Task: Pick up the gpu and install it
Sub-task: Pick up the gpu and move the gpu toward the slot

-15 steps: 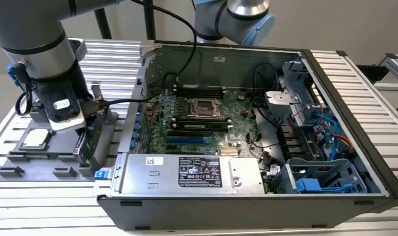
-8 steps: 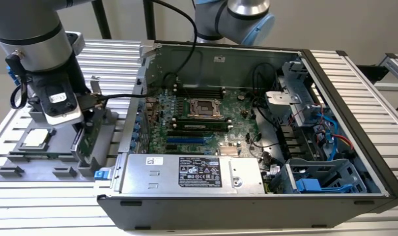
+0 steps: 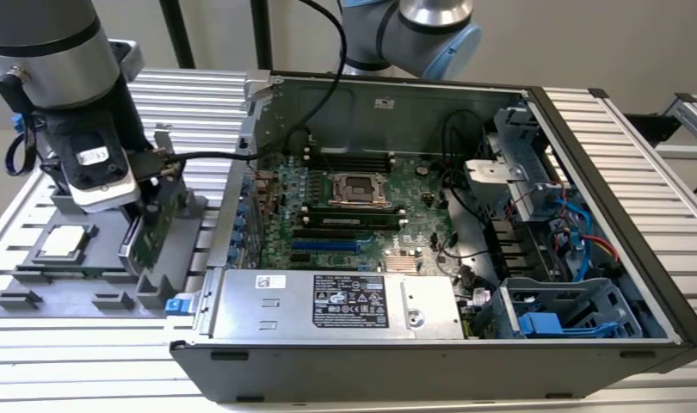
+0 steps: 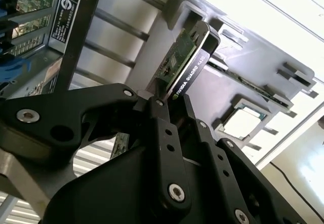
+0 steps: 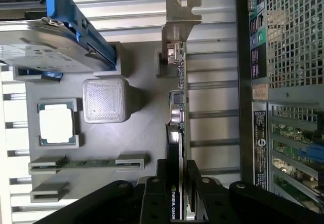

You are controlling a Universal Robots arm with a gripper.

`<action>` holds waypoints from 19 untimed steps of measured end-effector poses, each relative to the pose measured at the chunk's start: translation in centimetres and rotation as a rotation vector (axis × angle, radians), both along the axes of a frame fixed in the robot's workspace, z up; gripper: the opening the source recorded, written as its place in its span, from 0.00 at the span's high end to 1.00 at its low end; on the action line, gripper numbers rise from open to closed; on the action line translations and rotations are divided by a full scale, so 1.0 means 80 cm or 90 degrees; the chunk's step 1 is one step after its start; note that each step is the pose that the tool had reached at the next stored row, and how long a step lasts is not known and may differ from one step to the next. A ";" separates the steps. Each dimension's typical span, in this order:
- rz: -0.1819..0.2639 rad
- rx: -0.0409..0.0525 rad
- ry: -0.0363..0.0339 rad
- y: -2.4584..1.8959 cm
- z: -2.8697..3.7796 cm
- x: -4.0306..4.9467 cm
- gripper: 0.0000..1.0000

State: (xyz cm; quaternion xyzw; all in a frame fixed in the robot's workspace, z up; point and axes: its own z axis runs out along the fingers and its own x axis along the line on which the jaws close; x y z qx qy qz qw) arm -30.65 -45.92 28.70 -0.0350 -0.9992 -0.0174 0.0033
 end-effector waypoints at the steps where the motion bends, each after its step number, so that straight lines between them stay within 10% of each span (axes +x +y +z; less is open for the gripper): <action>1: 0.000 0.0000 0.0000 0.0000 0.0024 0.000 1.00; 19: 0.002 0.0001 -0.0001 0.0000 0.0468 0.000 1.00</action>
